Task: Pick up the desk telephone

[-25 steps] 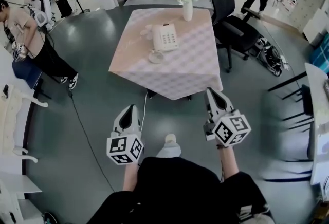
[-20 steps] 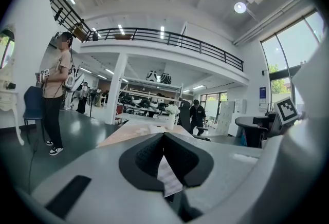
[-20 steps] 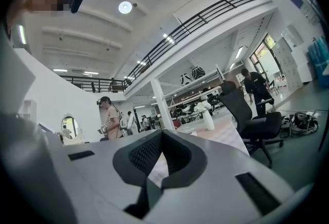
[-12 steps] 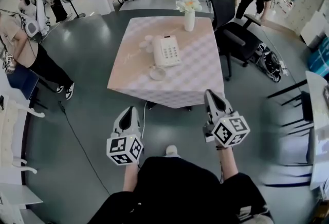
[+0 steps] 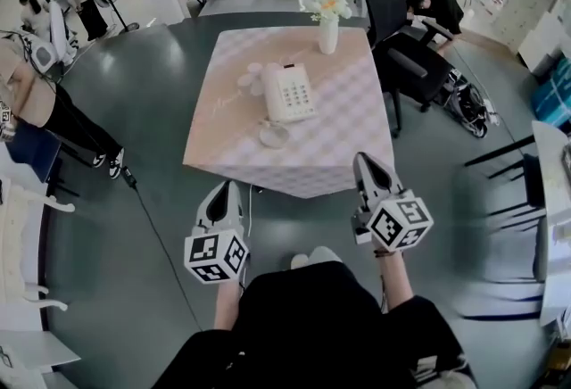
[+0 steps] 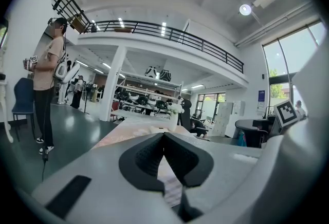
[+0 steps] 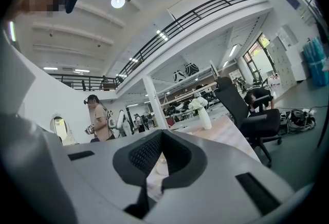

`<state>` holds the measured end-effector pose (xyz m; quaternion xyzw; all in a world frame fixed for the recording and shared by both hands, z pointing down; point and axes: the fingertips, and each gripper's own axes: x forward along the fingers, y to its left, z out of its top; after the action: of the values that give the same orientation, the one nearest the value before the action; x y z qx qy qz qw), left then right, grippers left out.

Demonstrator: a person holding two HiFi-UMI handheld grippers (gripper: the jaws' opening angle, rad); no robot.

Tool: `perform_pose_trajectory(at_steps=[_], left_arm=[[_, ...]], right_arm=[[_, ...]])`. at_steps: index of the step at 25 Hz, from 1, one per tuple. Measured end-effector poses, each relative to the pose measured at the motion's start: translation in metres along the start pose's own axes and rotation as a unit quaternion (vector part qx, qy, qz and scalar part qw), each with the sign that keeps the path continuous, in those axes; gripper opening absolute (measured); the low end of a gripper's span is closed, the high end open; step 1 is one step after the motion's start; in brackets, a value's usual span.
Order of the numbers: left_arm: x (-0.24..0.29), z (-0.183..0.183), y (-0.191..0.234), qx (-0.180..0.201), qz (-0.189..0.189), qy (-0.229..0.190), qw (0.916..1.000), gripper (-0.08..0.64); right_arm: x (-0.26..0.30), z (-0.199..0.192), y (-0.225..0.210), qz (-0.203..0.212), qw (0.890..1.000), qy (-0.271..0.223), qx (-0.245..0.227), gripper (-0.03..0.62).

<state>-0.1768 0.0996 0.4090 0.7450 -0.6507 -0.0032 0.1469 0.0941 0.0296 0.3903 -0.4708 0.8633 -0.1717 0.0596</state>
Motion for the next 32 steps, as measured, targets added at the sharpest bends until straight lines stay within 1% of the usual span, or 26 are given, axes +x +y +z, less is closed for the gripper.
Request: perform_pose_trajectory(at_steps=[6,11,15,18,22,28,32], left_arm=[[0.022,-0.004,-0.002,-0.004,0.005,0.008,0.9999,-0.002],[0.048,0.001,0.006,-0.009,0.012,0.009,0.9998,-0.002],[0.079,0.009,0.016,-0.010,0.020,0.010,0.9997,-0.001],[0.106,0.008,0.024,-0.015,0.026,0.014,0.9994,-0.002],[0.143,0.012,0.022,-0.020,0.029,0.020,0.9992,-0.001],[0.188,0.015,0.023,-0.033,0.038,0.038,0.9980,-0.002],[0.212,0.010,0.029,-0.039,0.054,0.051,0.9965,-0.002]], right_arm=[[0.020,0.001,-0.020,-0.001,1.000,0.008,0.006,-0.008],[0.055,0.000,-0.029,0.007,1.000,0.020,0.010,-0.008],[0.094,0.003,-0.039,0.018,0.999,0.026,0.016,-0.008],[0.125,0.002,-0.048,0.027,0.999,0.031,0.019,-0.008],[0.159,0.007,-0.069,0.036,0.998,0.040,0.026,-0.008],[0.201,0.010,-0.094,0.051,0.996,0.064,0.036,-0.008],[0.226,0.006,-0.111,0.057,0.994,0.083,0.042,-0.008]])
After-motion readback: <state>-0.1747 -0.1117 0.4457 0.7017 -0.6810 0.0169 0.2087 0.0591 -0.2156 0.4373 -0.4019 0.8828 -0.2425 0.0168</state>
